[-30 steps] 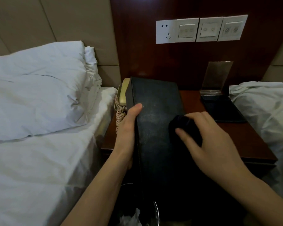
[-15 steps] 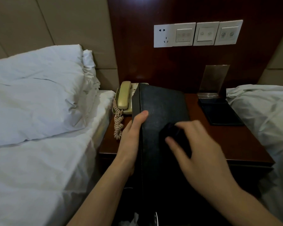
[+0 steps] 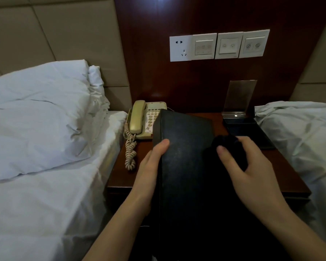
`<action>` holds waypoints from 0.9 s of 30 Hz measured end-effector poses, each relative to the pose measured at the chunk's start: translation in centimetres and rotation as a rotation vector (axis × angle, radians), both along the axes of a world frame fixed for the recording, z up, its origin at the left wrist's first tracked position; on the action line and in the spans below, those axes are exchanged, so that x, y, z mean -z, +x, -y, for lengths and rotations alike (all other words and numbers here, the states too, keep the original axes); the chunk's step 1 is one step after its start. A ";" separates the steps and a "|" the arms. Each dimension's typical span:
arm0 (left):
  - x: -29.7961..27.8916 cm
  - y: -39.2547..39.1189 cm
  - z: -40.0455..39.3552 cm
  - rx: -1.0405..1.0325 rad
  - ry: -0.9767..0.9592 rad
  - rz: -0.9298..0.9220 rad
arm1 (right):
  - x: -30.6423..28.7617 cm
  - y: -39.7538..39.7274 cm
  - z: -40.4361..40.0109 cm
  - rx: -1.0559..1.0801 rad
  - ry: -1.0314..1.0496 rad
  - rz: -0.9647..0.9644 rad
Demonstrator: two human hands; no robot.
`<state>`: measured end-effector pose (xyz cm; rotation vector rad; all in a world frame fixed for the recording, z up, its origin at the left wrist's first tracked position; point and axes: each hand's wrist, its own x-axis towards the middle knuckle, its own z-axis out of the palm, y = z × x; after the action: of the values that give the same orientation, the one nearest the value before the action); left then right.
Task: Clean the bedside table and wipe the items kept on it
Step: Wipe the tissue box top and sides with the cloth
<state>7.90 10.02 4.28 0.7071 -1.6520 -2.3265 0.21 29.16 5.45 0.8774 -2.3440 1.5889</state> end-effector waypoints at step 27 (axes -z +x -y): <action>-0.7 -0.8 -0.3 -0.230 0.042 -0.160 | 3.5 3.3 -1.3 -0.131 -0.023 0.345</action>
<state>7.13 10.30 5.01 0.6612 -1.3804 -2.1983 3.52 30.50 1.90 0.8221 -2.5301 1.9545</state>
